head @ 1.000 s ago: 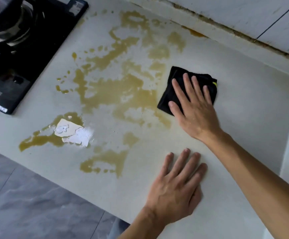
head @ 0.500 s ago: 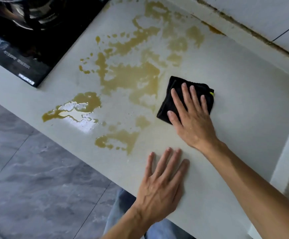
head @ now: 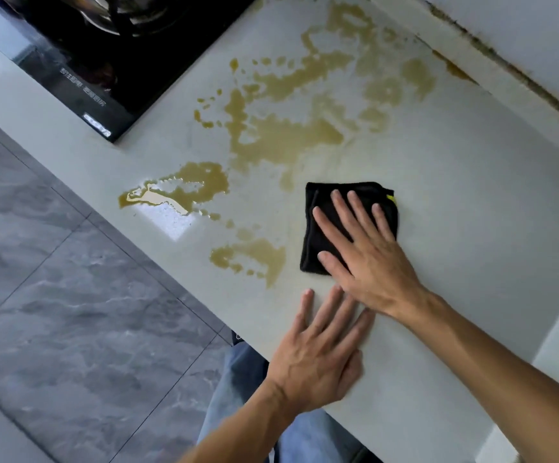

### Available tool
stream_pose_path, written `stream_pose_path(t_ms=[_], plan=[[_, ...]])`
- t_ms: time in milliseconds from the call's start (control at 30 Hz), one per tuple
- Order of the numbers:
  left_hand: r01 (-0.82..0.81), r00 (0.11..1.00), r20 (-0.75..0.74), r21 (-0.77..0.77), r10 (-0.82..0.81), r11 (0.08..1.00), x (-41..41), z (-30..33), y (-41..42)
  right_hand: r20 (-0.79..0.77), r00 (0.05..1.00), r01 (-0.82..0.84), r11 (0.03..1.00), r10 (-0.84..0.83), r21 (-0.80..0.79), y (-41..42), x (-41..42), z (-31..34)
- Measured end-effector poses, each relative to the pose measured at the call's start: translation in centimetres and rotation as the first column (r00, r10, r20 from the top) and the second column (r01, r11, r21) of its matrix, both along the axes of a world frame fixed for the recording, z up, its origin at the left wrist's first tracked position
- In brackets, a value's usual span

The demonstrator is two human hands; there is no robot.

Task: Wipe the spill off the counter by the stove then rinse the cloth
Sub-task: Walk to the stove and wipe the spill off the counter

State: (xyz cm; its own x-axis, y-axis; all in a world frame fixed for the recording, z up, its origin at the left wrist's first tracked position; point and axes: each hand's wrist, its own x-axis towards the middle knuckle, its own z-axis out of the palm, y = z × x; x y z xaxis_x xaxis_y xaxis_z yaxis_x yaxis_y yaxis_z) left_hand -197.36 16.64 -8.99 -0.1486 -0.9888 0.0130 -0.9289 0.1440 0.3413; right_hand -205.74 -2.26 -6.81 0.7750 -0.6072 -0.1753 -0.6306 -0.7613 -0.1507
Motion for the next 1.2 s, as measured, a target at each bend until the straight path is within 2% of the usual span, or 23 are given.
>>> stream_pose_path(t_ms=[100,200,267,367,433,500,567,633,700,800,867,933,1067,1200], plan=[[-0.005,1.000,-0.010,0.012,0.005,1.000,-0.1,-0.1,0.0,-0.001,0.950,-0.311,0.950,0.311,0.025,1.1,1.2,-0.2],[-0.013,1.000,-0.024,0.024,0.013,1.000,0.0,-0.1,0.0,0.001,0.875,-0.484,0.874,0.485,0.039,-0.9,5.2,-0.2],[-0.026,0.999,-0.034,0.017,0.027,1.000,0.0,0.0,0.0,-0.018,0.889,-0.457,0.888,0.458,0.040,-2.5,7.0,-0.1],[-0.037,0.999,-0.018,-0.008,0.037,0.999,-0.1,-0.1,0.1,-0.035,0.962,-0.271,0.962,0.273,0.045,-3.5,6.3,0.2],[-0.046,0.998,-0.031,-0.013,0.046,0.999,-0.3,-0.2,0.2,-0.032,0.967,-0.250,0.968,0.251,0.030,-2.5,5.1,0.2],[-0.043,0.997,-0.063,-0.036,0.041,0.998,-0.3,-0.4,0.1,-0.012,0.934,-0.355,0.934,0.356,0.024,-0.7,4.8,0.1],[-0.049,0.991,-0.131,-0.069,0.040,0.996,-0.3,-0.4,0.0,0.029,0.862,-0.507,0.861,0.507,0.032,1.4,6.3,-0.1],[-0.097,0.975,-0.213,-0.115,0.071,0.989,-0.3,-0.2,-0.2,0.068,0.816,-0.577,0.815,0.574,0.040,3.0,8.9,-0.4],[-0.125,0.970,-0.226,-0.151,0.089,0.980,-0.2,0.0,-0.3,0.091,0.849,-0.526,0.850,0.521,0.039,3.3,11.4,-0.7],[-0.080,0.986,-0.158,-0.129,0.059,0.988,-0.3,-0.3,-0.1,0.071,0.955,-0.290,0.956,0.287,0.046,1.5,12.5,-0.8],[-0.062,0.993,-0.110,-0.078,0.054,0.995,-0.2,-0.2,0.0,0.050,0.987,-0.153,0.988,0.151,0.035,0.4,11.0,-0.8],[-0.055,0.995,-0.090,-0.047,0.051,0.997,-0.2,0.0,0.1,0.044,0.997,-0.065,0.998,0.064,0.016,0.5,8.7,-0.6],[-0.051,0.994,-0.094,-0.028,0.048,0.998,-0.2,0.0,-0.1,0.034,0.999,0.009,0.999,-0.011,0.052,1.4,6.6,0.2],[-0.036,0.997,-0.067,-0.004,0.035,0.999,0.0,-0.1,0.1,0.178,0.978,0.117,0.993,-0.109,-0.034,-0.2,7.7,2.0]])
